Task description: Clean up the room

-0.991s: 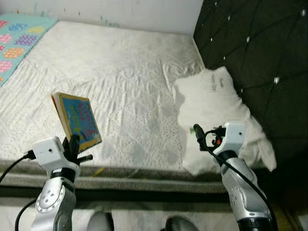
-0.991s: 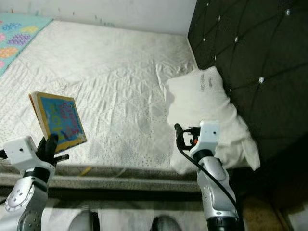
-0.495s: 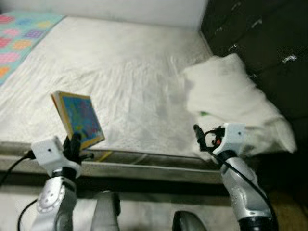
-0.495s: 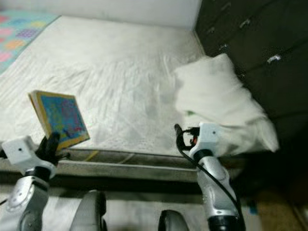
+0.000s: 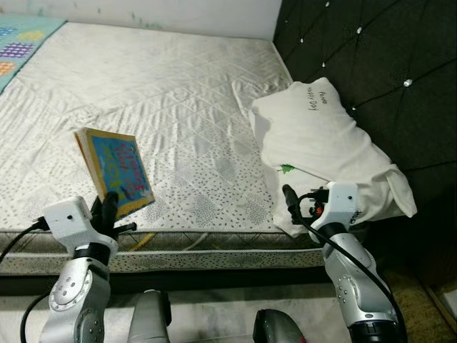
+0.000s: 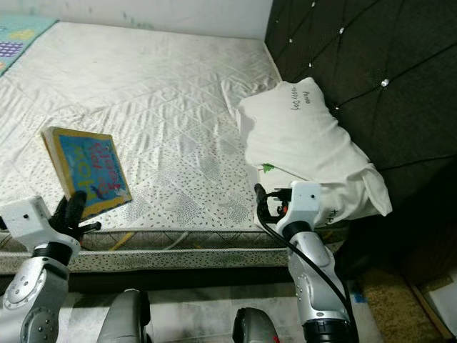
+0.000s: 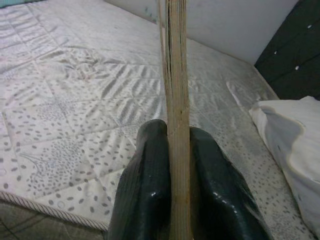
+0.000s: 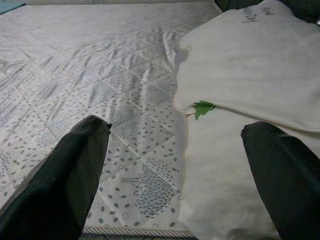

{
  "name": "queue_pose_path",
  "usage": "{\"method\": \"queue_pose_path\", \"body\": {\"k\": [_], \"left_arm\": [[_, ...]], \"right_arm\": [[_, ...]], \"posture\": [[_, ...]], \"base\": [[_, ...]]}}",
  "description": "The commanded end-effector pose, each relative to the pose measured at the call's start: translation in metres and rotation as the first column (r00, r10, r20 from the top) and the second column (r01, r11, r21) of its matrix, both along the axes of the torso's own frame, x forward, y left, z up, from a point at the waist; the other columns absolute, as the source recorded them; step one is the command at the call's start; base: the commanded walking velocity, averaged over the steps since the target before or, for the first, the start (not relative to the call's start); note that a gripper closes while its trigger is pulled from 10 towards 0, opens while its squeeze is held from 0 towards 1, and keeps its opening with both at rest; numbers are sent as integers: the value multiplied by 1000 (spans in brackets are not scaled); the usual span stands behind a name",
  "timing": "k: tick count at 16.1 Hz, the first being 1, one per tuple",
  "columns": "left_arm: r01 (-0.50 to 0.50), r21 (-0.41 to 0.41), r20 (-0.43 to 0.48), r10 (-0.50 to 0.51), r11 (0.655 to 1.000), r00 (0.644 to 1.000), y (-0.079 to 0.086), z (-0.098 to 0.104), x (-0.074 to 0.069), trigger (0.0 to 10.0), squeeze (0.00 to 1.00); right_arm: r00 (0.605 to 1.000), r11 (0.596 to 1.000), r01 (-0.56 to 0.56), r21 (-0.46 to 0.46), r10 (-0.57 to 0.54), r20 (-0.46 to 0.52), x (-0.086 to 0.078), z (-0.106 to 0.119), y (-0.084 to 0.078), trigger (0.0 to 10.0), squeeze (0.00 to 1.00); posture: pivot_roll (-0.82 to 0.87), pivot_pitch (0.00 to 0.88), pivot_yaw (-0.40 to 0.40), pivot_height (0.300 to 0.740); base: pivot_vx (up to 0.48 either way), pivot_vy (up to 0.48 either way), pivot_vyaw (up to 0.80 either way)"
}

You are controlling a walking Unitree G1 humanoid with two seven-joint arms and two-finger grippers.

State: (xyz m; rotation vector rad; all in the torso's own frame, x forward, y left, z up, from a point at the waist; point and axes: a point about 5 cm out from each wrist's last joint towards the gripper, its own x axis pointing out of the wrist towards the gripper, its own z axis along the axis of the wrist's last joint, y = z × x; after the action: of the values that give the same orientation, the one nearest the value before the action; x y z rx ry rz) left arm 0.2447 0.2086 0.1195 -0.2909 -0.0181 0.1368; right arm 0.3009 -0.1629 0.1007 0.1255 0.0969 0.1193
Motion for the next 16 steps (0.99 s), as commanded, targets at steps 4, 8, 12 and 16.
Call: {"method": "queue_pose_path", "body": {"k": [4,8,12,16], "left_arm": [[38,-4,56,-38,999,998,-5,11,5,10000,0],[37,-4,57,-37,999,998,-5,12,6,10000,0],[45,-6,55,-44,999,997,-6,11,8,10000,0],[51,-14,50,-50,999,998,-8,10,9,10000,0]], "right_arm": [[1000,1000,9,-9,-9,11,2,3,-3,10000,0],[1000,1000,10,-10,-10,13,3,4,-3,10000,0],[1000,1000,13,-13,-13,14,3,4,-3,10000,0],[1000,1000,16,-12,-16,16,3,4,-4,10000,0]], "posture": [[-45,132,-97,623],[-47,130,-95,623],[-48,129,-93,623],[-48,128,-92,623]], "base": [[369,0,0],[480,0,0],[415,0,0],[317,0,0]]}}
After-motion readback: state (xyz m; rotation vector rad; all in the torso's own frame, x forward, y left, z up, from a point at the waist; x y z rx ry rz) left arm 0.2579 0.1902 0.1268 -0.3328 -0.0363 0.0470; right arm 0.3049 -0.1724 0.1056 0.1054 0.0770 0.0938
